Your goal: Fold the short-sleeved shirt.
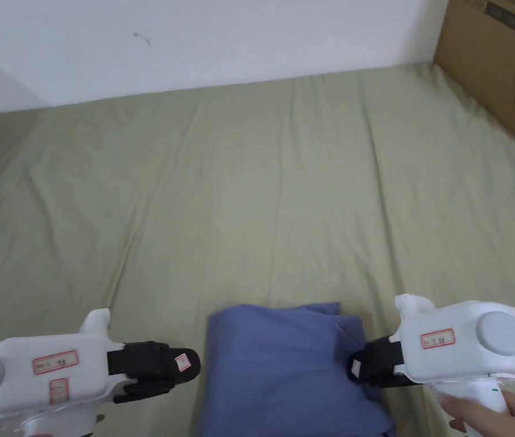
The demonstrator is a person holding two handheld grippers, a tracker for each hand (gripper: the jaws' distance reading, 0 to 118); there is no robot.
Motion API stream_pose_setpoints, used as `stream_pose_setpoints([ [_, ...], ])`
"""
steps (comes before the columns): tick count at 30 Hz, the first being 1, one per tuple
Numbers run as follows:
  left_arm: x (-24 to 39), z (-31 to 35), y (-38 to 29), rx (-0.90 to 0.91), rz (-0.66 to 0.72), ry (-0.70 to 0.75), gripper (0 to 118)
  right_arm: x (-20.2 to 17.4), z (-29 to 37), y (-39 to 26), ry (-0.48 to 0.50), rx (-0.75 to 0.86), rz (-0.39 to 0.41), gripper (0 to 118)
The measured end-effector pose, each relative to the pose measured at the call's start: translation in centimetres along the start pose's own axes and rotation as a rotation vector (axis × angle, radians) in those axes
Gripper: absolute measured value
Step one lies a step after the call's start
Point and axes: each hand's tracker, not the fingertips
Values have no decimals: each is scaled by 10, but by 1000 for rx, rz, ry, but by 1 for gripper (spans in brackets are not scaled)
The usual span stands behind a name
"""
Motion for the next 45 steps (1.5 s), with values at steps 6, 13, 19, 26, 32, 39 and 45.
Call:
stream_pose_setpoints([
  [6, -9, -45, 3, -104, 61, -224, 118, 3, -3, -2, 12, 11, -6, 4],
  [13, -46, -112, 9, -249, 202, -462, 118, 5, -2, -6, 22, 26, -9, 4],
  [19, -13, -114, -6, -233, -70, -52, 28, 8, 1, -10, 37, 41, -52, 4],
  [26, -10, -53, 0, -156, -63, -165, 28, -81, 30, -21, -215, 183, 50, 4],
  [32, -38, 79, 24, -8, -93, 0, 28, -219, -2, -27, -336, 311, 102, 4],
  [39, -109, 244, 51, 64, -117, 237, 28, -352, -73, -36, -270, 322, 219, 4],
  [45, -166, 321, 68, -7, -147, 433, 28, -415, -131, -45, -305, 303, 233, 4],
])
